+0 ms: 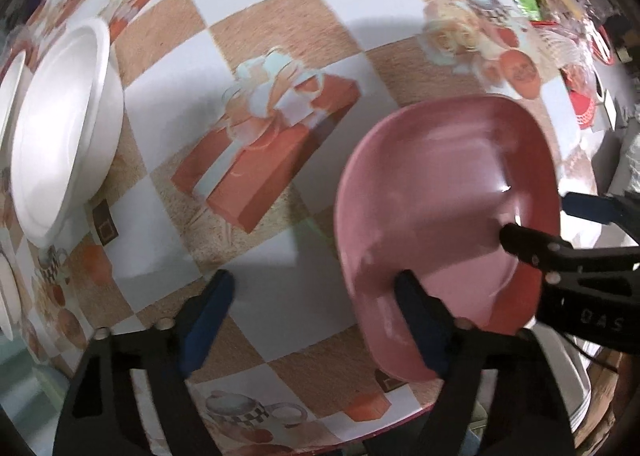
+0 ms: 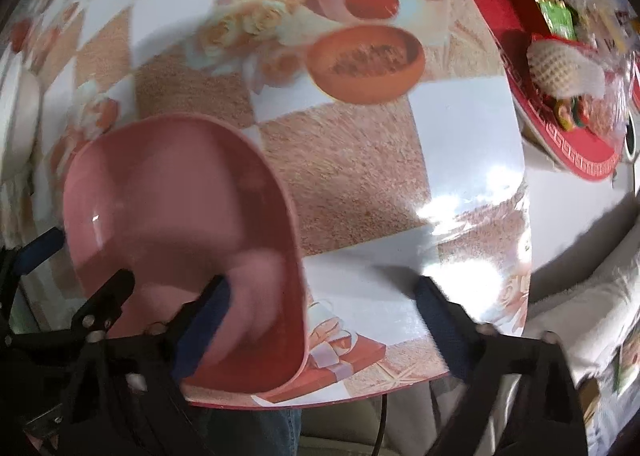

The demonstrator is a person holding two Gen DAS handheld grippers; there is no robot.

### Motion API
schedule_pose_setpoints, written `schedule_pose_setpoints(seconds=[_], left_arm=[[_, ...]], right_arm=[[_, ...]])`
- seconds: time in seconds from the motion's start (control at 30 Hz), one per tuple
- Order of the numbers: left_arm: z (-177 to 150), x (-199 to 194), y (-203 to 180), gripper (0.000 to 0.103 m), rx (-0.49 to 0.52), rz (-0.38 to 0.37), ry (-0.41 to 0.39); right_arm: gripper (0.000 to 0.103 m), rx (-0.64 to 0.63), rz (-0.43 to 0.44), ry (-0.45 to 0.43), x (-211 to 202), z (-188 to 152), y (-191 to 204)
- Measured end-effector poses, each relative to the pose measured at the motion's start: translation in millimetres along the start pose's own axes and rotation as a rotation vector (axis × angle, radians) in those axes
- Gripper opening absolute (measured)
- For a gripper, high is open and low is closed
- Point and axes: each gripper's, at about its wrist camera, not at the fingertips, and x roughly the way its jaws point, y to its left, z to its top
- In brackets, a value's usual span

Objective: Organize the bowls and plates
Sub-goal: 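Close the left gripper on the pink plate rim while the right gripper clamps it too, then lift the pink plate with both grippers and carry it over the green plate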

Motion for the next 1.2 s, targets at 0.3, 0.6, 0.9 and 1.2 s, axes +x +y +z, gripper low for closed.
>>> schedule_pose_setpoints(seconds=[0.3,0.6,0.9,1.2], left_arm=[[1.9,-9.1,-5.1,0.017,0.019,-0.103,0.009],[-25.7,-6.4,32.7,0.018,-0.057,-0.078,0.018],[-72.3,-4.8,110.3,0.019,-0.235,0.012,0.008],[-119.6,-4.3,186.1,0.021,-0.38,0.096,-0.006]], right_arm=[[0.021,0.002,0.088,-0.007,-8.2,5.0,11.7],[0.021,-0.108,0.098,0.02,-7.3,-1.5,65.5],[0.021,-0.317,0.083,0.041,-4.7,-7.8,182.9],[0.021,-0.433,0.058,0.035,-3.3,-20.7,301.9]])
